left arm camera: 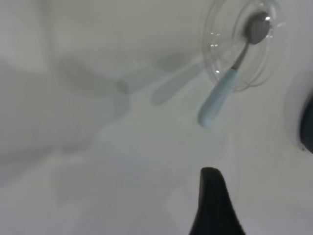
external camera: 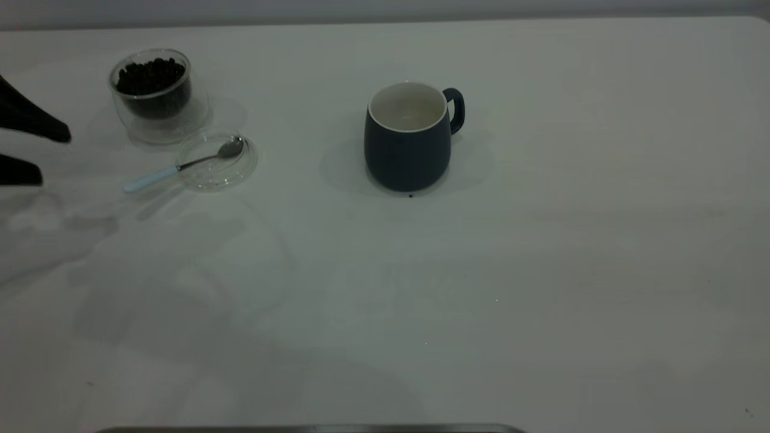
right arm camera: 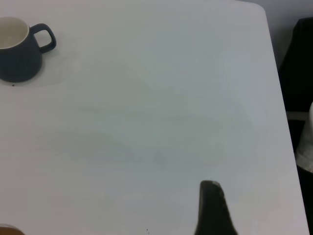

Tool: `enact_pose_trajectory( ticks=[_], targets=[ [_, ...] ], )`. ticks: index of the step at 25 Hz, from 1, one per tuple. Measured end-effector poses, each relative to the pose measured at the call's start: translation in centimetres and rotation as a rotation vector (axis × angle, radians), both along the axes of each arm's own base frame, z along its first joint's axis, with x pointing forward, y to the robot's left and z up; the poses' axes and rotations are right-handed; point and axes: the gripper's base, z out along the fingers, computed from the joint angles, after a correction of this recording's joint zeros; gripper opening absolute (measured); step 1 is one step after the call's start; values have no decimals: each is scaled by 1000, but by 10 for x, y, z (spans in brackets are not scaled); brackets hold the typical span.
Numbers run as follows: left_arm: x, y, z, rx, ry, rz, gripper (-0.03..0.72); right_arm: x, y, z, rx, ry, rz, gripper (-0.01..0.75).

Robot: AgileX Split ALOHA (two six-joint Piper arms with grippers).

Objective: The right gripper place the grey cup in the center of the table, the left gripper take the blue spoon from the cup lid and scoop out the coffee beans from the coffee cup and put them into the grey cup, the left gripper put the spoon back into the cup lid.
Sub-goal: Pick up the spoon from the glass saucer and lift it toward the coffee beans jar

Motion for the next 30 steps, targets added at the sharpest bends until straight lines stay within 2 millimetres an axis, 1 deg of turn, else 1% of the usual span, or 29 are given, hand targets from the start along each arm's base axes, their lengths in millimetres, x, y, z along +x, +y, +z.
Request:
enact_pose_trajectory(
  ticks=[5, 7, 13, 19, 23, 25, 27, 30],
  targets=[
    [2, -1, -29, -12, -20, 2, 557, 0, 0, 0, 0, 0, 0, 459],
    [3, -1, -36, -1, -70, -34, 557, 0, 0, 0, 0, 0, 0, 459],
    [6, -6, -58, -70, -160, -23, 557, 0, 0, 0, 0, 0, 0, 459],
    [-1, -15, -86, -149, -169, -71, 557, 0, 0, 0, 0, 0, 0, 459],
    [-5, -22, -93, -190, -264, -150, 557, 0, 0, 0, 0, 0, 0, 459],
    [-6, -23, -97, -201, -281, -164, 554, 0, 0, 0, 0, 0, 0, 459],
    [-4, -23, -100, -201, -291, -170, 548, 0, 0, 0, 0, 0, 0, 459],
    [4, -20, -99, -202, -310, -163, 535, 0, 0, 0, 0, 0, 0, 459]
  ],
)
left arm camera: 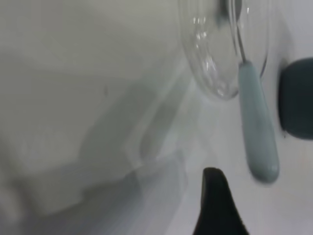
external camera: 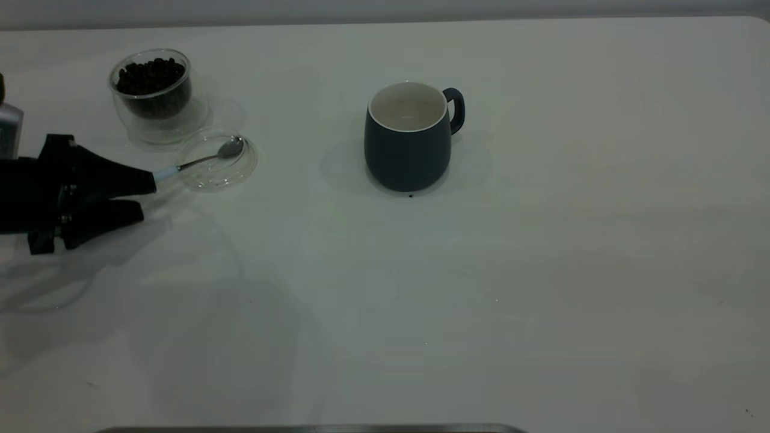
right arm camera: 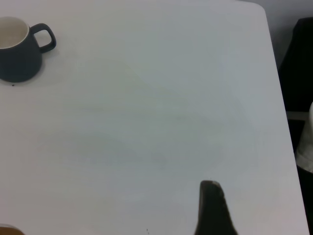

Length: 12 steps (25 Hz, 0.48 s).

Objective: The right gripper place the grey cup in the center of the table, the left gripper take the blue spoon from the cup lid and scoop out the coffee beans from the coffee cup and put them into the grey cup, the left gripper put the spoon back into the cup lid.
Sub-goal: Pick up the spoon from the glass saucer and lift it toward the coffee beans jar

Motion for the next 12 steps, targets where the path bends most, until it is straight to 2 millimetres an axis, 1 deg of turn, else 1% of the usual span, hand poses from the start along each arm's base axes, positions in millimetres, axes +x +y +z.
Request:
enact_pose_trajectory(
  ticks=[5, 12],
  targets=[
    [14, 5, 4, -42, 13, 46, 526, 0, 0, 0, 0, 0, 0, 459],
    [17, 6, 5, -69, 45, 73, 526, 0, 0, 0, 0, 0, 0, 459]
  ],
)
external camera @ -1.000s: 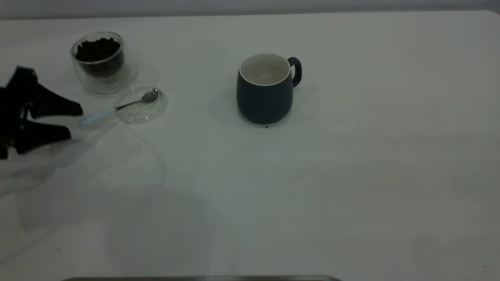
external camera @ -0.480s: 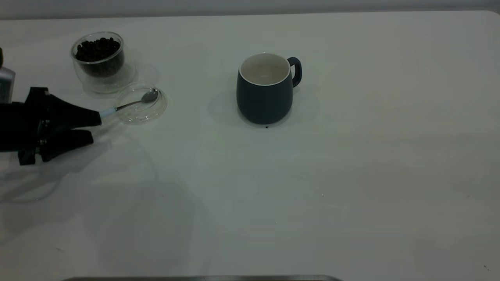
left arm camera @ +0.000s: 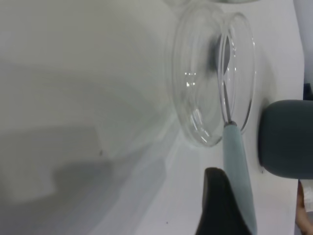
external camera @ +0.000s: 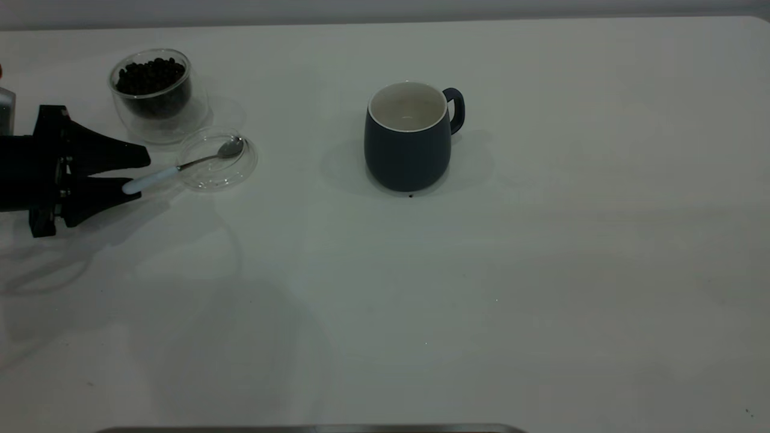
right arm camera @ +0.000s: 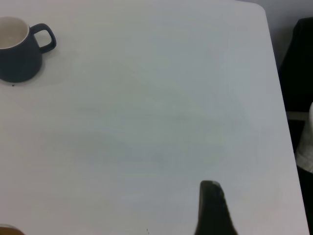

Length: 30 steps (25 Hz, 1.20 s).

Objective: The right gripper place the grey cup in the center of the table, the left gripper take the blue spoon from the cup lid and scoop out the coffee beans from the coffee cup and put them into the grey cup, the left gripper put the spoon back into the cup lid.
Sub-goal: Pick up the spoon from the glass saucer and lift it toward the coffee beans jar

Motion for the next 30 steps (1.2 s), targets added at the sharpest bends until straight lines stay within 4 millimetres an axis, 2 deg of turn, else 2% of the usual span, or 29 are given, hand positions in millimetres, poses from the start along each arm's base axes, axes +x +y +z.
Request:
enact_pose_trajectory(
  ticks=[20, 30],
  targets=[
    [0, -4, -2, -54, 104, 49, 518, 0, 0, 0, 0, 0, 0, 459],
    [2, -7, -3, -42, 110, 41, 420, 0, 0, 0, 0, 0, 0, 459]
  ],
)
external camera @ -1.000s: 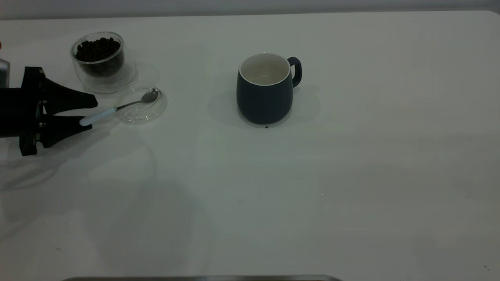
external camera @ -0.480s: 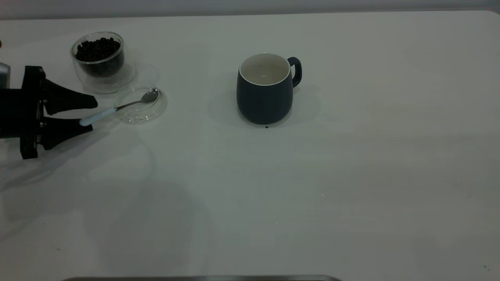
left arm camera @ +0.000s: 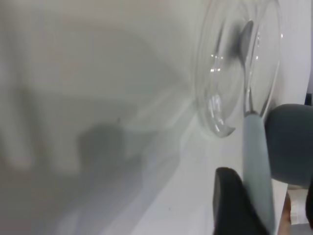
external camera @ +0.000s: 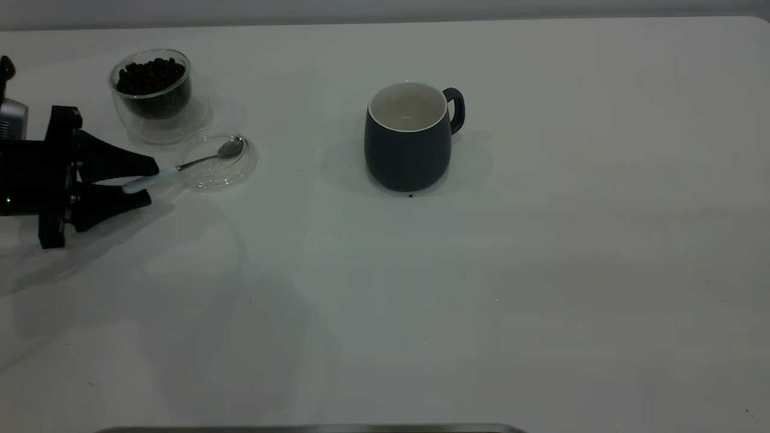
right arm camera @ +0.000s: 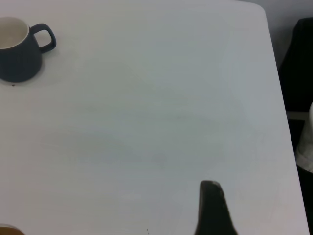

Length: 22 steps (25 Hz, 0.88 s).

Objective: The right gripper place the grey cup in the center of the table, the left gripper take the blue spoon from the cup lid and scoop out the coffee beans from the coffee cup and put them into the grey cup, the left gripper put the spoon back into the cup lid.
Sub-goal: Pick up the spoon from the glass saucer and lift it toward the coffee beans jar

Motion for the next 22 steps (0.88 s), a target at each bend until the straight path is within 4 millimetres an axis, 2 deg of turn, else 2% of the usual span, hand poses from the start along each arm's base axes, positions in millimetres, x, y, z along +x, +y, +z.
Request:
enact_pose_trajectory(
  ticks=[5, 14, 22],
  targets=[
    [8, 0, 6, -41, -47, -2, 339, 0, 0, 0, 0, 0, 0, 459],
    [10, 1, 7, -54, -44, 3, 155, 0, 0, 0, 0, 0, 0, 459],
    [14, 2, 8, -57, -45, 10, 134, 0, 0, 0, 0, 0, 0, 459]
  ],
)
